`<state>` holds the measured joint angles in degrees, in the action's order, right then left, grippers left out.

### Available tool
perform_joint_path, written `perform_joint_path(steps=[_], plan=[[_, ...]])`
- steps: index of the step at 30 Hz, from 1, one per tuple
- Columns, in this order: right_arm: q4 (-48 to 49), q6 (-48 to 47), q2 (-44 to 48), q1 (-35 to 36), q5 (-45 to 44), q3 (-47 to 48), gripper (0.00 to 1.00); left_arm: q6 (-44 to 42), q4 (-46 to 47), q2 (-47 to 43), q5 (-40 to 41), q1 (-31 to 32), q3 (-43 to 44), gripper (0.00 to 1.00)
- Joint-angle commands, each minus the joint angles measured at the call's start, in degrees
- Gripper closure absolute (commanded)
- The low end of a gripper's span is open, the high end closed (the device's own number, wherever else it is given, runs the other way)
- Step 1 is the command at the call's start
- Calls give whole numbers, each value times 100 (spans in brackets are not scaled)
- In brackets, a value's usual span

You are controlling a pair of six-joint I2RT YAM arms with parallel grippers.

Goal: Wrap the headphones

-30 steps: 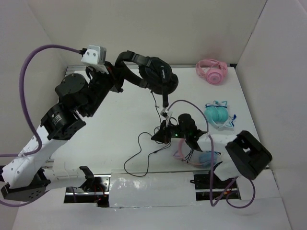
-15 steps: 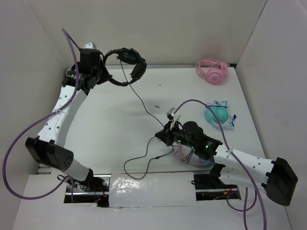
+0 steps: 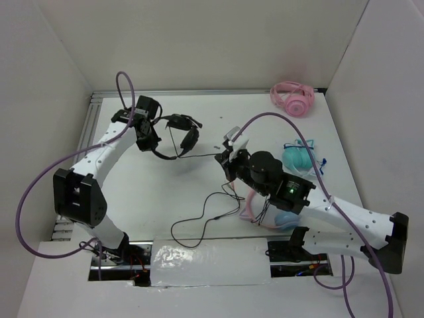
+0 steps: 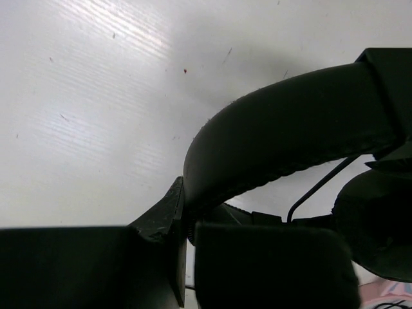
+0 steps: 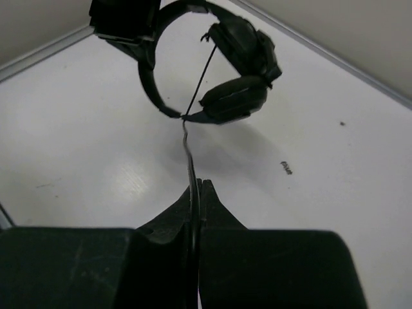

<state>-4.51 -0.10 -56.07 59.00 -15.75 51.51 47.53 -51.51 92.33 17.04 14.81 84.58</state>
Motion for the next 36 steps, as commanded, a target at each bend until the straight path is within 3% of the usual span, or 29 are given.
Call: perform_joint_path(steps=[1, 10, 14, 20, 25, 31, 36], plan=[[-14, -807, -122, 59, -393, 605, 100, 91, 140, -58, 326, 224, -203, 100], [-225, -1993, -764, -125, 106, 1546, 100, -279, 343, -611, 450, 1507, -916, 100], [-454, -2327, -1089, -450, 739, 1950, 99, -288, 326, -752, 423, 1911, -1215, 100], [-472, -2469, -1318, -986, 1223, 1995, 96, -323, 325, -963, 397, 2403, -1487, 100], [-340, -2600, -1423, -1460, 2311, 1890, 97, -779, 703, -1401, 204, 2851, -1759, 100], [-401, -2574, -1837, -1804, 3269, 2092, 100, -1465, 1450, -2166, -367, 3203, -2190, 100], [-112, -2320, -2126, -2024, 3569, 1908, 99, -1843, 1933, -2964, -955, 3326, -2428, 100]])
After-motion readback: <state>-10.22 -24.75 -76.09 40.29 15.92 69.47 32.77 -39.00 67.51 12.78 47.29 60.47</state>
